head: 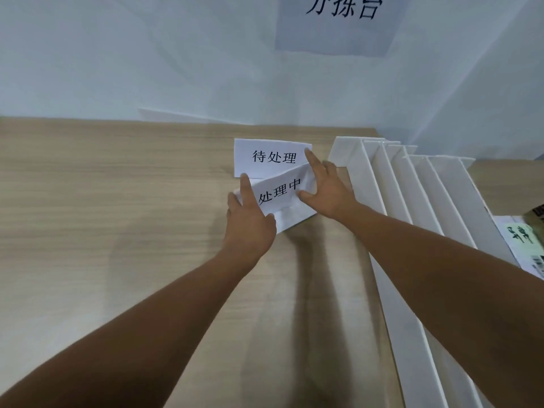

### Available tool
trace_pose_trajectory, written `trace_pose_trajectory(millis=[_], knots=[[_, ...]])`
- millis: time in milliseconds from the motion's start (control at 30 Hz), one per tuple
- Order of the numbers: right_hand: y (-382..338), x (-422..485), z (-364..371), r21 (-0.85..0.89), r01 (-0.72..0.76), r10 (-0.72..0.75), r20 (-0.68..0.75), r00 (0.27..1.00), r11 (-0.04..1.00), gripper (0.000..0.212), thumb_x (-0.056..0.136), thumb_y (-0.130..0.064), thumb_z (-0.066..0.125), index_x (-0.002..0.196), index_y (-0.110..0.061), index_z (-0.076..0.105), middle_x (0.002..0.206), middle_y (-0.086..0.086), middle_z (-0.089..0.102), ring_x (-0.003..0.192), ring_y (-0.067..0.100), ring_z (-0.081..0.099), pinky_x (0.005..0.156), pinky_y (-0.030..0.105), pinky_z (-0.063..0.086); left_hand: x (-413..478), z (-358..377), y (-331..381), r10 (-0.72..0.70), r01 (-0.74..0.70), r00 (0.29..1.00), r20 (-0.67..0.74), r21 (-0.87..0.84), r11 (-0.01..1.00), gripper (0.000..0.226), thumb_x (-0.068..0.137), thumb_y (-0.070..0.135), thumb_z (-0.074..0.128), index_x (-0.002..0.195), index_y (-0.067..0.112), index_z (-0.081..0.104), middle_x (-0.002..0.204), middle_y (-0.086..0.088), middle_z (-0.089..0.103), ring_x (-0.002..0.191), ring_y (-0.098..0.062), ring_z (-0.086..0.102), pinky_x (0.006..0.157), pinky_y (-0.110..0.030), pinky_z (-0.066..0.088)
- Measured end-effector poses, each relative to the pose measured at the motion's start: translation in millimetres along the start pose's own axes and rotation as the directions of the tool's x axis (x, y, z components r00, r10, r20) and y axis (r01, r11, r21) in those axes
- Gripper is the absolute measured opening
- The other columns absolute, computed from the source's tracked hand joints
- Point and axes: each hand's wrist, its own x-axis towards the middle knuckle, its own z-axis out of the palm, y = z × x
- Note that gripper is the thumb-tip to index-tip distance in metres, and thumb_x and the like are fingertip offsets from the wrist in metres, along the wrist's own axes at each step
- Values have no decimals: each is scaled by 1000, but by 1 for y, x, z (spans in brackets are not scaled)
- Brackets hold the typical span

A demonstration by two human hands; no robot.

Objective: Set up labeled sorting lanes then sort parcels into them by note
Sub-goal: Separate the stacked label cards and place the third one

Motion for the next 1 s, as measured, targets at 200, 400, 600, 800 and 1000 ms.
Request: trace_pose_trajectory(millis=[200, 400, 600, 800, 1000], knots=[[5, -1, 14, 91, 33, -30, -35, 999, 995, 83, 93, -33, 66, 159, -41, 17, 147, 10, 36, 127, 27, 51, 91, 25, 36, -7, 13, -3, -11, 10, 998, -54, -27, 1000, 92, 94, 15, 64, 161, 21, 2, 158, -18, 16, 132, -40, 46, 99, -46, 46], [-54, -97, -12, -23, 72, -74, -99, 992, 997, 83, 97, -39, 60, 160, -44, 7, 132, 7, 47, 91, 28, 62, 71, 33, 44, -68, -62, 8, -19, 18, 996, -86, -15, 1000, 84, 95, 15, 64, 160, 23, 11, 157, -16, 22, 132, -37, 47, 101, -47, 45], [-153, -185, 8, -23, 277, -277, -16, 961, 961, 75, 100, -27, 58, 161, -38, 17, 127, 11, 51, 106, 31, 60, 82, 38, 49, -164, -167, -27, -25, 38, 982, -186, 62, 997, 78, 95, 15, 61, 159, 24, 17, 155, -14, 28, 138, -37, 39, 110, -47, 41], [-246, -240, 59, 59, 317, -311, -91, 946, 947, 62, 98, -22, 62, 155, -28, 38, 123, 7, 51, 94, 28, 62, 81, 37, 52, -227, -257, -90, -47, 74, 971, -233, 108, 991, 76, 96, 14, 59, 158, 28, 18, 156, -9, 25, 128, -38, 49, 99, -51, 49], [-336, -251, 118, 20, 286, -279, -167, 946, 958, 50, 101, -16, 56, 149, -21, 45, 125, 8, 51, 92, 32, 62, 76, 37, 51, -231, -330, -166, -27, 39, 969, -244, 44, 998, 75, 97, 13, 59, 158, 29, 19, 156, -5, 24, 119, -35, 59, 84, -37, 51]])
